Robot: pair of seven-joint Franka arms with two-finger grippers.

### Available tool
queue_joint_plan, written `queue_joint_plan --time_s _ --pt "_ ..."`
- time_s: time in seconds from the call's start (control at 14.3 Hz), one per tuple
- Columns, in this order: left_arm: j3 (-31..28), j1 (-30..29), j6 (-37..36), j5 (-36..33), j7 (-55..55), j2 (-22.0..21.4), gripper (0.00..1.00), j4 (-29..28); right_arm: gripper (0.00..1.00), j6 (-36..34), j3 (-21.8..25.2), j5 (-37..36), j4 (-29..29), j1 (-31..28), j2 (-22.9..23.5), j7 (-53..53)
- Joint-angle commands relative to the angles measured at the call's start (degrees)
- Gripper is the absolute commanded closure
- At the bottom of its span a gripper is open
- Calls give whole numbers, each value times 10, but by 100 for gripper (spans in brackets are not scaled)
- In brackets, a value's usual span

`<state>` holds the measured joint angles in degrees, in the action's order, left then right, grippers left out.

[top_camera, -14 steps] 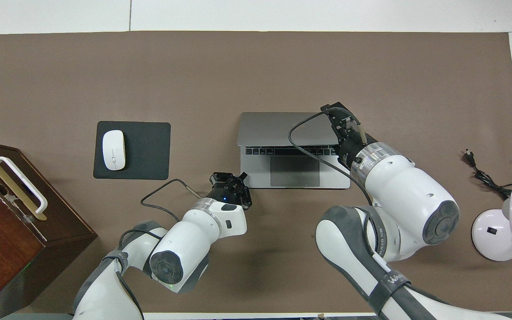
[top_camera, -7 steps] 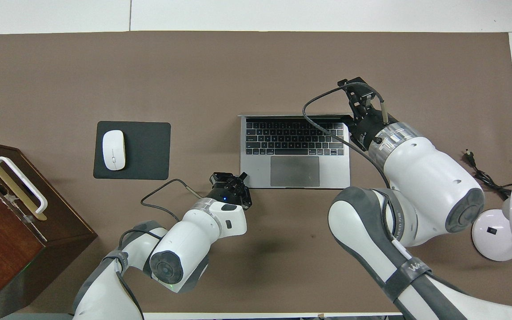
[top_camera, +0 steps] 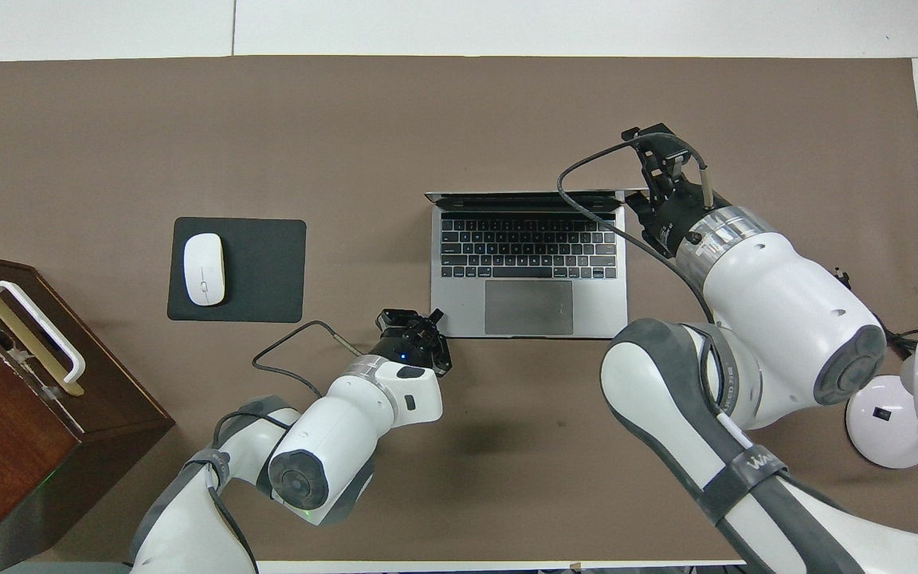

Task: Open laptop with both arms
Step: 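Push the lid farther open with the right gripper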

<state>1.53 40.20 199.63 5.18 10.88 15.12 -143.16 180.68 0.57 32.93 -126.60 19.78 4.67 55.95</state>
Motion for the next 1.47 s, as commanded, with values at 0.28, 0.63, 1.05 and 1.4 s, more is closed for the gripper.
queue_joint_plan --time_s 0.28,0.63,1.05,1.4 --pt "-6 4 12 -3 8 21 100 9 0 -29 -5 16 76 -23 45 -26" --pt "-5 5 12 -3 9 21 100 8 0 -29 -5 16 100 -28 68 -26" --pt "-5 5 11 -3 12 21 100 8 0 -52 -6 16 144 -47 94 -26" --pt "-5 5 12 -3 12 21 100 8 0 -66 -6 16 158 -55 99 -26"
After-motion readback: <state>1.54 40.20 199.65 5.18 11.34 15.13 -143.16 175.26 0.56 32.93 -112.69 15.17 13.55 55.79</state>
